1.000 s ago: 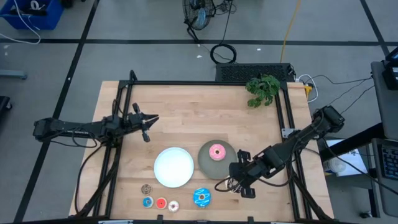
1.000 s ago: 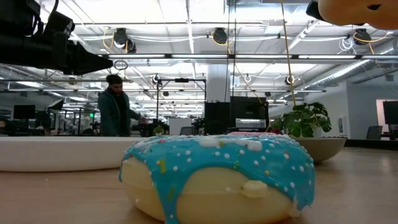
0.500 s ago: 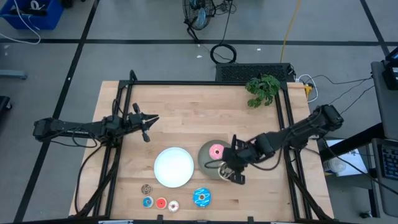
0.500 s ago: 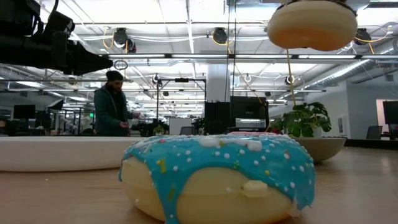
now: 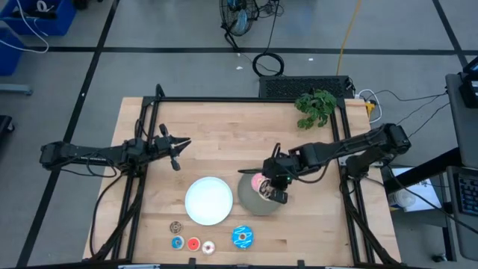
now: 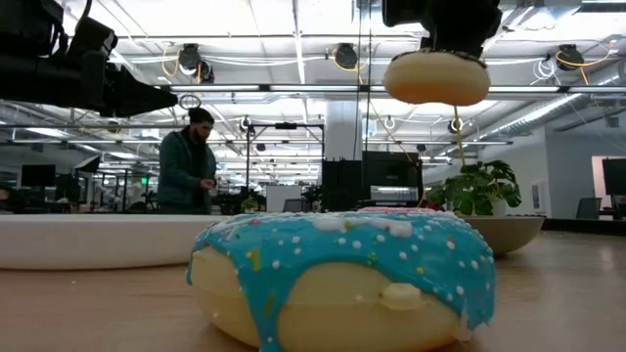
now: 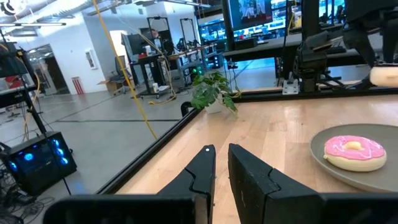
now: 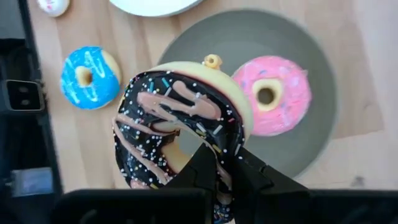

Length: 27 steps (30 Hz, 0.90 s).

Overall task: Pick & Place donuts
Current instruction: Put the large black donut on the gray plate

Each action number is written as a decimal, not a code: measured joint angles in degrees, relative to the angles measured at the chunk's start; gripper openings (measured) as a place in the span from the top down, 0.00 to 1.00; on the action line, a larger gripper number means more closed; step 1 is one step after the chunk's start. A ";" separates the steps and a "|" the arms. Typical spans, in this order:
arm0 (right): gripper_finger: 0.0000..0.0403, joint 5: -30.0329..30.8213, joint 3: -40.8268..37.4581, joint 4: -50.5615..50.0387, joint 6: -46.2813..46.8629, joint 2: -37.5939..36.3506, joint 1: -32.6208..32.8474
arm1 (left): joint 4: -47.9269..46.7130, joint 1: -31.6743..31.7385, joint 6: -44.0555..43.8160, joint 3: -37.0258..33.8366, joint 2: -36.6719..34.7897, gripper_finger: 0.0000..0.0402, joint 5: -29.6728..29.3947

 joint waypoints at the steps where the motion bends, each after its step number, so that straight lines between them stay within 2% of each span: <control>1: 0.97 0.61 0.00 -0.01 -1.18 0.00 0.00 | 0.00 0.00 0.00 0.00 0.00 0.87 0.00; 6: 0.97 3.17 0.00 -1.89 -2.80 0.94 0.00 | 0.00 0.00 -0.01 0.00 0.00 0.87 0.00; 17: 0.97 3.05 -0.11 -5.50 -3.73 6.44 0.00 | 0.02 0.00 -0.15 0.00 0.00 0.87 0.02; 27: 0.97 -1.83 -0.13 -4.78 -7.09 12.61 0.89 | -0.22 0.00 -0.12 0.00 0.00 0.87 0.02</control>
